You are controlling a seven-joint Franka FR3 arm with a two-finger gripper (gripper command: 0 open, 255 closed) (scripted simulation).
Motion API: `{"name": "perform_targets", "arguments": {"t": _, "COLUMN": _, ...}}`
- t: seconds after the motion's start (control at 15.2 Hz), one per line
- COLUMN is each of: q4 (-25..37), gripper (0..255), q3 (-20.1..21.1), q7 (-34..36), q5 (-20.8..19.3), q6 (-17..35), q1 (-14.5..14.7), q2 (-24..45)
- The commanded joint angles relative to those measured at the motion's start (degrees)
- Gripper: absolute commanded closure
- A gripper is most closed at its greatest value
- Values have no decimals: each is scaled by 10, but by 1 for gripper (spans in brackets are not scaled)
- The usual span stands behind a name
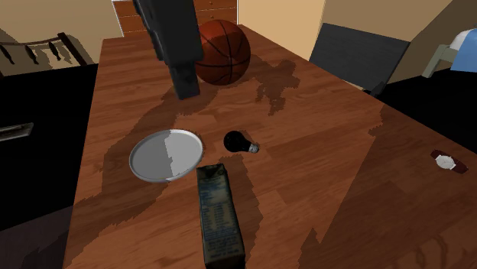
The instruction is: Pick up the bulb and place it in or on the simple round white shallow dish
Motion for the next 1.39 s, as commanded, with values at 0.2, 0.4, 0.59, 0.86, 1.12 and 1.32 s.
{"name": "perform_targets", "arguments": {"t": 0.2, "q4": -5, "gripper": 0, "q3": 20, "q7": -6, "q5": -8, "q6": 104, "q1": 10, "q2": 83}}
{"name": "perform_targets", "arguments": {"t": 0.4, "q4": 5, "gripper": 0, "q3": 33, "q7": -5, "q5": -18, "q6": 160, "q1": 15, "q2": 141}}
{"name": "perform_targets", "arguments": {"t": 0.59, "q4": 22, "gripper": 0, "q3": 46, "q7": 0, "q5": -32, "q6": 212, "q1": 18, "q2": 201}}
{"name": "perform_targets", "arguments": {"t": 0.86, "q4": 56, "gripper": 0, "q3": 60, "q7": 13, "q5": -63, "q6": 272, "q1": 22, "q2": 286}}
{"name": "perform_targets", "arguments": {"t": 1.12, "q4": 102, "gripper": 0, "q3": 69, "q7": 34, "q5": -106, "q6": 321, "q1": 30, "q2": 372}}
{"name": "perform_targets", "arguments": {"t": 1.32, "q4": 145, "gripper": 0, "q3": 68, "q7": 53, "q5": -143, "q6": 348, "q1": 41, "q2": 438}}
